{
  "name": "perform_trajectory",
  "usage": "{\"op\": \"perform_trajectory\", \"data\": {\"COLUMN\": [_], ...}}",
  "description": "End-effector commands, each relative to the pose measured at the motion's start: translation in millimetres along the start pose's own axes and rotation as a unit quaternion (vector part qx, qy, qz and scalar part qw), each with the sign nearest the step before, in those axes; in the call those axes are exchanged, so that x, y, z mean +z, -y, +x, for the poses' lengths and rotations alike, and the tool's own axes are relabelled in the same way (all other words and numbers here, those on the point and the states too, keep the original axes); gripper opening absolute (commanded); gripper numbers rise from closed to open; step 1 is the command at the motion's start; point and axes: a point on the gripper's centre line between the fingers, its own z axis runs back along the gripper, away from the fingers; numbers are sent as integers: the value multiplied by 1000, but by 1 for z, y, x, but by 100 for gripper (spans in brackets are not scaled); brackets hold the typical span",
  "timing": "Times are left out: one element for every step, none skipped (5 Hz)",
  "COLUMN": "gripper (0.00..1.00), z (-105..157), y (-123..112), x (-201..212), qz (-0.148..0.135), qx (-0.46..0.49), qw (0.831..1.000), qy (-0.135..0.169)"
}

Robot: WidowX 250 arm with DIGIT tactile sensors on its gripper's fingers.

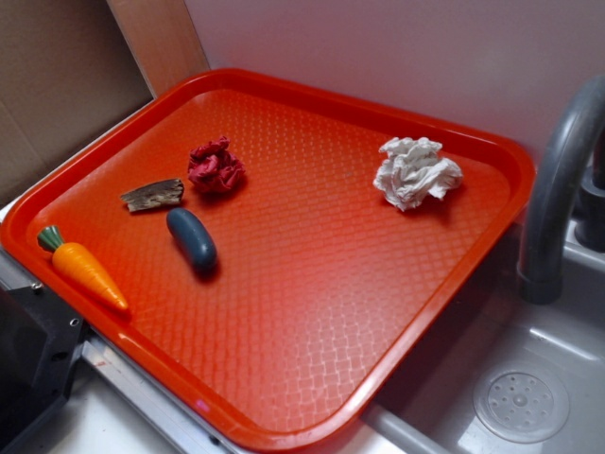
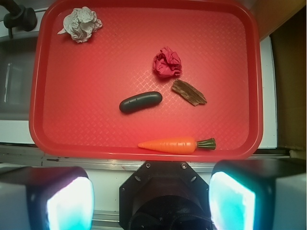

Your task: Grab the plastic pickle.

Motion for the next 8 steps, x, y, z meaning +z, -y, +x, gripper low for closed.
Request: {"op": "perform_trajectory", "data": {"gripper": [100,100,100,100,100,100,100,0], "z": [0,20,34,37,48,59,58,55], "y": [0,1,6,3,-2,-11,-9,-2], "x": [0,-40,-86,-126,-161,-203,-232,-237], "qz": [0,-30,-8,1,38,55,70,84], "qx": [0,127,247,364,476,511,516,527], "qw": [1000,991,968,929,878,857,848,838], "qy": [0,14,40,66,32,-37,-103,-112]}}
